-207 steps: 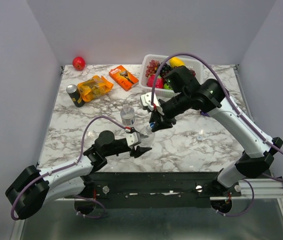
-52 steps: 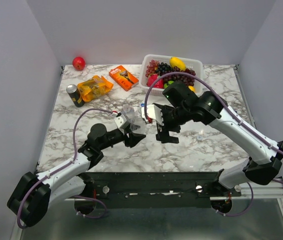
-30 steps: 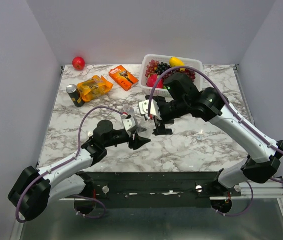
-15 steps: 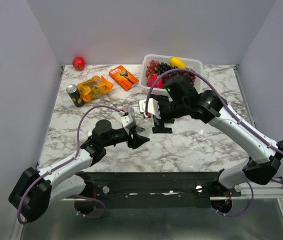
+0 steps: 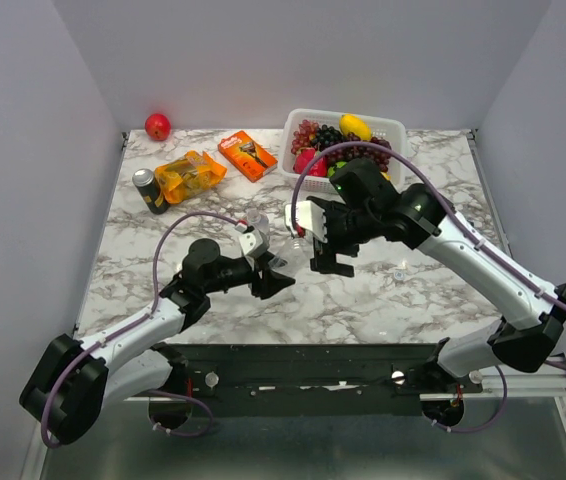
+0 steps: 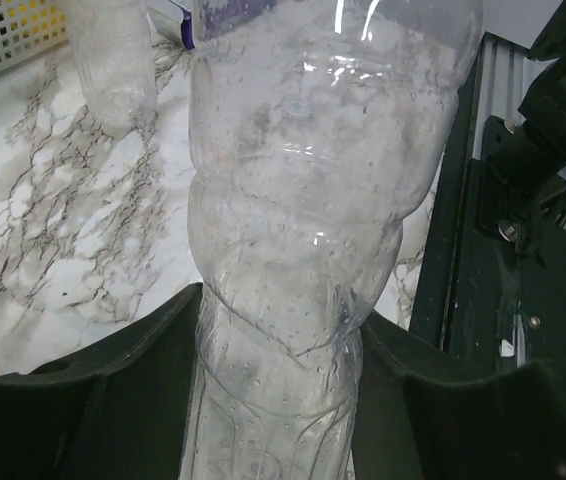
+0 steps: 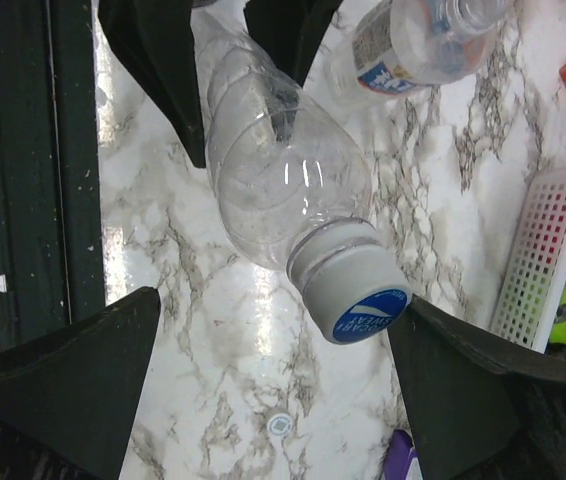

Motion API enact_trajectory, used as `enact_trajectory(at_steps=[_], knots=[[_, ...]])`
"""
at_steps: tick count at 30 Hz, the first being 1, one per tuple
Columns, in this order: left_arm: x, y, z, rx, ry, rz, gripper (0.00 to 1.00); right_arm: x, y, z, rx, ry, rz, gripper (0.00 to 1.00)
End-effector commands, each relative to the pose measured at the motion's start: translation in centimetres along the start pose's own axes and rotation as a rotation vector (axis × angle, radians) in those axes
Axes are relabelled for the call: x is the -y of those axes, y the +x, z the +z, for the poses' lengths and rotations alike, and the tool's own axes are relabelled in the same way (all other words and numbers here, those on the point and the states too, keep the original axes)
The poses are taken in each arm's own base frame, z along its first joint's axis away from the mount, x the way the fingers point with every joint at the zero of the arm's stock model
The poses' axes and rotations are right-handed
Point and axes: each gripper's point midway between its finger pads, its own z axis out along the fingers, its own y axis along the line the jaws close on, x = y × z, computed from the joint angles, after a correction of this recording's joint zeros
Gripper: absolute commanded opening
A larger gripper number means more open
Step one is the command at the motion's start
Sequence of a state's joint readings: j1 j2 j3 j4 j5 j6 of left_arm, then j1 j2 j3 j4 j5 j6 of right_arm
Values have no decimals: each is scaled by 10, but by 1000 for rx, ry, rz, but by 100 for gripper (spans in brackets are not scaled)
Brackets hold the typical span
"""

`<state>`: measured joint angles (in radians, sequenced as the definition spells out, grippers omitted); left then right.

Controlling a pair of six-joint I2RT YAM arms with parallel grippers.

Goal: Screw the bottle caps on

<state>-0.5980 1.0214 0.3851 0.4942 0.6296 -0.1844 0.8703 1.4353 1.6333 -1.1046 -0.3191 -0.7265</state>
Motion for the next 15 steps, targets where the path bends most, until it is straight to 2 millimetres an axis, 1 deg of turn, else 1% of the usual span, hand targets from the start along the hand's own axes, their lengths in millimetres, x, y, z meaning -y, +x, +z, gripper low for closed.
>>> enact_trajectory(at_steps=[1, 2, 3, 4, 5, 6, 7, 9, 11, 14, 15], knots=[[-5, -42, 2, 108, -29, 70, 0, -16, 38, -5, -161, -45, 154, 99], [6, -39, 2, 89, 24, 90, 0, -2, 33, -11, -133, -4, 164, 99], [15, -38, 2, 80, 55, 111, 0, 18, 34, -21, -106, 45, 179, 99], [19, -30, 1, 50, 76, 139, 0, 32, 14, -37, -30, 76, 148, 100], [23, -26, 0, 35, 96, 148, 0, 37, 7, -44, 1, 85, 114, 100], [25, -25, -1, 30, 102, 155, 0, 41, 1, -53, 28, 91, 30, 99], [26, -22, -2, 20, 105, 159, 0, 37, -10, -60, 78, 79, -27, 99], [26, -18, -2, 5, 115, 171, 0, 30, -21, -69, 138, 64, -113, 100], [24, -18, 0, 0, 113, 191, 0, 18, -33, -74, 209, 25, -179, 99], [22, -19, 3, -5, 108, 186, 0, 0, -38, -72, 250, -52, -233, 98], [20, -19, 3, -6, 107, 213, 0, -6, -37, -71, 252, -77, -245, 96]])
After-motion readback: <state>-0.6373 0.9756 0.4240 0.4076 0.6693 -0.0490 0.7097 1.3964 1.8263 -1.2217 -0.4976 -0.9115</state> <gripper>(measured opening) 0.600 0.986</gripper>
